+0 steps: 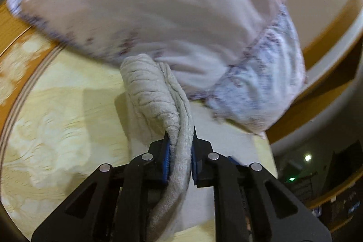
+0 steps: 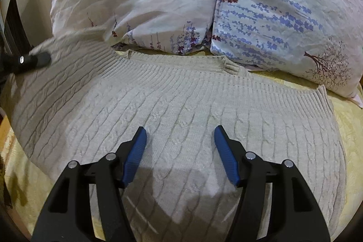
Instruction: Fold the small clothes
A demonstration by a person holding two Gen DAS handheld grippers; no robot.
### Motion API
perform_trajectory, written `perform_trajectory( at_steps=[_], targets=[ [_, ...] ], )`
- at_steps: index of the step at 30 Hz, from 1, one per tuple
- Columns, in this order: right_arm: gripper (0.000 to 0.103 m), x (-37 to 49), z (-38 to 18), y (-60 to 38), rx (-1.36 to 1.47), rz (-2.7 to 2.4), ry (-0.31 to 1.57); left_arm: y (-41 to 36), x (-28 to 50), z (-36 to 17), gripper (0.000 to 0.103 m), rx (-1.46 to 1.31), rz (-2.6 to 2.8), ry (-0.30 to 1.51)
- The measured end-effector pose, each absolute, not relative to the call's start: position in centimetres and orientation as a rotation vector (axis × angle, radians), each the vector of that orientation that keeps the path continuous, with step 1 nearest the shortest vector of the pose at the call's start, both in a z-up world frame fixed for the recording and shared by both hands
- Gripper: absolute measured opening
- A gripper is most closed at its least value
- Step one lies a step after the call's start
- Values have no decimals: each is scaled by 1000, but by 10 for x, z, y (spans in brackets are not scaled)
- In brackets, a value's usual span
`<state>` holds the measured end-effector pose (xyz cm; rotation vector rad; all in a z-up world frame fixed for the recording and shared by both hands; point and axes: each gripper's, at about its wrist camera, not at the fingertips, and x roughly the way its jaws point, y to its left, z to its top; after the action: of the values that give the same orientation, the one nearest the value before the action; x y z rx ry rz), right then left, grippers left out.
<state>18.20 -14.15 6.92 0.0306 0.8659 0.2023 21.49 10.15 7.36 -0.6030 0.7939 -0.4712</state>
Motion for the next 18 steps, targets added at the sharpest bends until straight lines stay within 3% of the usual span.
perform_trajectory(
  at_steps=[7, 15, 18],
  targets=[
    [62, 165, 78, -177, 49, 137, 835, 12, 229, 95, 14, -538, -643, 797],
    [62, 139, 77, -249, 112, -13, 838, -76, 230, 50, 14, -480, -730, 940],
    [62, 136, 87, -274, 187, -12, 816, -71, 226, 53, 25, -496, -789, 923]
  ],
)
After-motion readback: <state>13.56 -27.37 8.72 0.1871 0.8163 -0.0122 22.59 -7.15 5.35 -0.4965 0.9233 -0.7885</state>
